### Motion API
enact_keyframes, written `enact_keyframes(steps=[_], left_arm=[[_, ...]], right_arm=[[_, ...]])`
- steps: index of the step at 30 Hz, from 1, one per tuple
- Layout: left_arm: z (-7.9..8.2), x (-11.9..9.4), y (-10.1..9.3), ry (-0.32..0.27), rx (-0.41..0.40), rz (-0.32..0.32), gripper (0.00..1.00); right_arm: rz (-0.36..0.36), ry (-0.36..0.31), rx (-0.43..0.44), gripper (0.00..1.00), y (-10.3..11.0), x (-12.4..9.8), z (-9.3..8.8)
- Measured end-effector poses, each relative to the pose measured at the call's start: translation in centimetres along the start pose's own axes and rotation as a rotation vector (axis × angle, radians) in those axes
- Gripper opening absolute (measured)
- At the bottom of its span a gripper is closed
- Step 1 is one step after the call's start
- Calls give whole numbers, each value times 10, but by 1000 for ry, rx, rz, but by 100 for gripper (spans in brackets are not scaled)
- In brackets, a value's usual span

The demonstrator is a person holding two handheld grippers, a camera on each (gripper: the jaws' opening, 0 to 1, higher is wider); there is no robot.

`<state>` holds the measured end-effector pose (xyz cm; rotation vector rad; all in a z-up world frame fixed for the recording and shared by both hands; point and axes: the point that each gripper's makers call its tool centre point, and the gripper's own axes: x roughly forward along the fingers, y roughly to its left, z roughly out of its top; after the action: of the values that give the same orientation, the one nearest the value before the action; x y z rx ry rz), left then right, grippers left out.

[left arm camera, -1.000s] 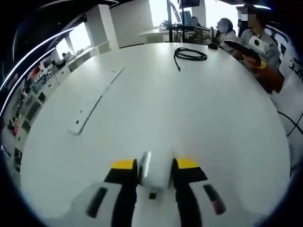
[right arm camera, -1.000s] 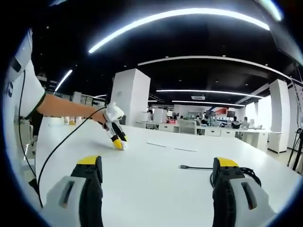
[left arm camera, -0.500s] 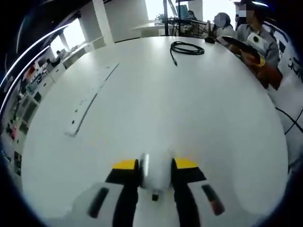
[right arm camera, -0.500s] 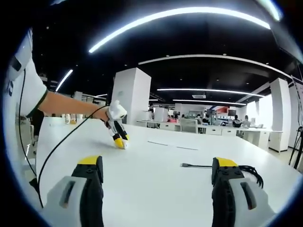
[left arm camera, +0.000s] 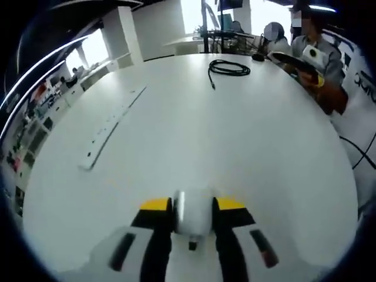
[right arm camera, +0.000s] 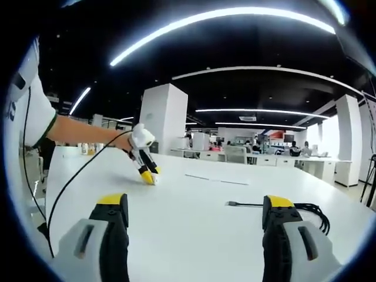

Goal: Plug the desk Type‑C cable into the charger adapter.

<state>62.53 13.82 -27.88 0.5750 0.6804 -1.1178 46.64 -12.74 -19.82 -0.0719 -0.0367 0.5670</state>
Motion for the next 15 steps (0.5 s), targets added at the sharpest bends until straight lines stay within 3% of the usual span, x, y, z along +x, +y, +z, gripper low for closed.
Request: enact_keyframes(steps=[10,15], left_arm=[[-1,-4,-21,-19,7,-12,25],[0,-6,-47,-12,13,-30,25]], right_arm=[[2,-8,8,95,1,1,2],[6,-13,3,95,3,1,4]])
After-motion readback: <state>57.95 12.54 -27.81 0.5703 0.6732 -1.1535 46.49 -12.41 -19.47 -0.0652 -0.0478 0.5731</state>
